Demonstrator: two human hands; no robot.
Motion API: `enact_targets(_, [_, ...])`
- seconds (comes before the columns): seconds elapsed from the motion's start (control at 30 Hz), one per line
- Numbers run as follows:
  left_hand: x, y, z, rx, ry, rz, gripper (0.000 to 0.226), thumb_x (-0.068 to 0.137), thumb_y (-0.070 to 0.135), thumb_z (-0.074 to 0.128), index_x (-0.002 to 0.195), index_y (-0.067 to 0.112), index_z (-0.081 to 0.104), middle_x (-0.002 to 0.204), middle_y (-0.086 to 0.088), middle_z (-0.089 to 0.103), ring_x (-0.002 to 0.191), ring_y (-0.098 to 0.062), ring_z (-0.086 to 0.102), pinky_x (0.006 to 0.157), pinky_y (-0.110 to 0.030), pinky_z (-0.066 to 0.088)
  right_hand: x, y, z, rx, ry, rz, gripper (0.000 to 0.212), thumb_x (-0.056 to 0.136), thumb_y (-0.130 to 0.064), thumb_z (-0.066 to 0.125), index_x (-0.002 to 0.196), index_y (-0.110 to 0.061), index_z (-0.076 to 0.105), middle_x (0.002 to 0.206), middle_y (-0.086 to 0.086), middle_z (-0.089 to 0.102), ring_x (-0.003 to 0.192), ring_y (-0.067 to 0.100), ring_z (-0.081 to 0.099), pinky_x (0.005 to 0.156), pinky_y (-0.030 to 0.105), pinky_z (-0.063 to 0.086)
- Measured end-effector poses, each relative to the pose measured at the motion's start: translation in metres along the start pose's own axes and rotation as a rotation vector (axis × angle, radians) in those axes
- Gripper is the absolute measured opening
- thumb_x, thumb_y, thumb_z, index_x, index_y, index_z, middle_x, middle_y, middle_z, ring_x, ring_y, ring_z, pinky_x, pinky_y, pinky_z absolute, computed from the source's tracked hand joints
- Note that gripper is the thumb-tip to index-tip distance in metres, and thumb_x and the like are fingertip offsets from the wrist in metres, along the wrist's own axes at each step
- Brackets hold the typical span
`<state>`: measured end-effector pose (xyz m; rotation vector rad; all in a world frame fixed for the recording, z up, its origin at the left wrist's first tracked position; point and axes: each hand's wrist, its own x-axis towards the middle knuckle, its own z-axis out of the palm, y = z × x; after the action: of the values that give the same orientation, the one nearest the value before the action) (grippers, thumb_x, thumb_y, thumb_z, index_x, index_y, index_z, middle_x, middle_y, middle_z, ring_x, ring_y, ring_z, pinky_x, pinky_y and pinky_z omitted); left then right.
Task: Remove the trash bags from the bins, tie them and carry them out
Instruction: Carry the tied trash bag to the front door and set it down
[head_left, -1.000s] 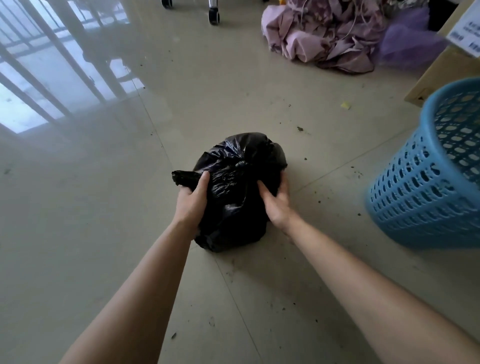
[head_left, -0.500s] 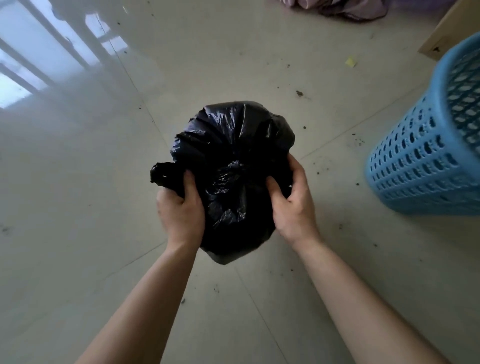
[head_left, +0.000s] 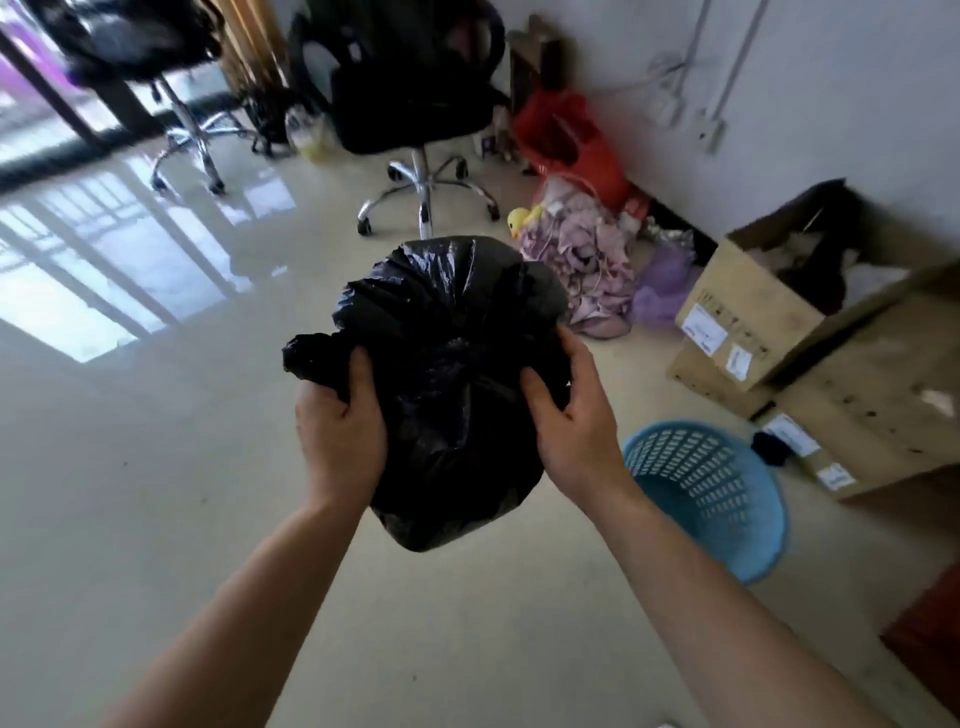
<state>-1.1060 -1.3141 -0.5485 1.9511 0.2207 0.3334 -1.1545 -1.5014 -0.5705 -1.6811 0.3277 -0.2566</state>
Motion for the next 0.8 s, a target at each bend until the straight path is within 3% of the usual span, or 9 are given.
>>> enact_targets(0.1, [0.026,0.128,-0.031,-0.074,0.020,0.084,0.035,0.098,0.039,0.051,0.097,0.007,0.064,0.092,-0.006,0.069,0.088,-0.024,0.065,0.078,-0.040,0.052,0.022,-0.135,-0.031,-0.060,-0.017,-0.119,0.050,0.100,-0.020,0.056,0.147,-0.023,0.039,0.136,-0.017,0.049,0.123,-0.007,0.047,0.104,0.006,0.034])
enact_targets(0.2, [0.032,0.269,-0.072,-0.157,0.020,0.120,0.036,0.097,0.043,0.050,0.107,0.012,0.066,0.102,-0.003,0.071,0.099,-0.021,0.067,0.090,-0.047,0.053,0.017,-0.276,-0.072,-0.096,0.028,-0.215,0.055,0.100,-0.017,0.056,0.151,-0.015,0.035,0.144,-0.008,0.044,0.132,0.001,0.039,0.113,0.015,0.029])
enact_targets(0.3, [0.029,0.359,-0.095,-0.254,-0.010,0.192,0.034,0.099,0.038,0.050,0.115,0.012,0.065,0.106,0.001,0.070,0.102,-0.015,0.065,0.092,-0.039,0.053,0.001,-0.370,-0.104,-0.097,0.061,-0.287,0.054,0.101,-0.021,0.055,0.151,-0.017,0.035,0.147,-0.006,0.044,0.135,0.008,0.042,0.115,0.022,0.032])
enact_targets(0.37, [0.015,0.406,-0.109,-0.342,-0.065,0.233,0.026,0.102,0.031,0.050,0.116,0.015,0.064,0.104,0.008,0.068,0.097,-0.001,0.063,0.089,-0.026,0.051,-0.024,-0.415,-0.129,-0.120,0.121,-0.314,0.052,0.101,-0.020,0.054,0.150,-0.019,0.036,0.137,-0.014,0.046,0.123,-0.002,0.047,0.103,0.005,0.033])
enact_targets(0.43, [-0.002,0.433,-0.113,-0.394,-0.135,0.263,0.015,0.104,0.028,0.049,0.108,0.023,0.063,0.096,0.017,0.065,0.088,0.013,0.059,0.081,-0.015,0.046,-0.045,-0.439,-0.150,-0.131,0.171,-0.330,0.051,0.102,-0.021,0.053,0.150,-0.020,0.038,0.133,-0.017,0.048,0.117,-0.006,0.049,0.099,0.003,0.035])
enact_targets(0.5, [-0.023,0.457,-0.115,-0.435,-0.221,0.281,0.012,0.104,0.029,0.050,0.097,0.029,0.060,0.089,0.018,0.064,0.081,0.016,0.059,0.076,-0.013,0.045,-0.072,-0.456,-0.172,-0.160,0.257,-0.326,0.050,0.102,-0.027,0.053,0.150,-0.024,0.038,0.136,-0.017,0.048,0.122,-0.002,0.048,0.099,0.004,0.037])
enact_targets(0.57, [-0.047,0.480,-0.109,-0.468,-0.323,0.302,0.015,0.103,0.031,0.050,0.095,0.025,0.060,0.086,0.015,0.064,0.075,0.013,0.059,0.070,-0.013,0.046,-0.106,-0.467,-0.198,-0.177,0.360,-0.325,0.051,0.102,-0.031,0.053,0.150,-0.028,0.037,0.137,-0.018,0.048,0.123,-0.001,0.047,0.091,-0.002,0.035])
enact_targets(0.67, [-0.087,0.513,-0.083,-0.528,-0.485,0.305,0.021,0.104,0.030,0.049,0.097,0.015,0.061,0.084,0.009,0.064,0.073,0.006,0.060,0.065,-0.015,0.046,-0.160,-0.480,-0.241,-0.200,0.521,-0.289,0.052,0.101,-0.033,0.054,0.150,-0.028,0.036,0.137,-0.020,0.049,0.122,-0.004,0.048,0.094,0.003,0.035])
enact_targets(0.8, [-0.216,0.574,-0.042,-0.567,-0.815,0.409,0.027,0.104,0.032,0.046,0.103,0.008,0.061,0.089,0.005,0.065,0.083,-0.007,0.062,0.067,-0.017,0.044,-0.289,-0.492,-0.332,-0.276,0.852,-0.252,0.050,0.101,-0.033,0.054,0.149,-0.028,0.039,0.132,-0.022,0.052,0.115,-0.013,0.050,0.094,0.006,0.039])
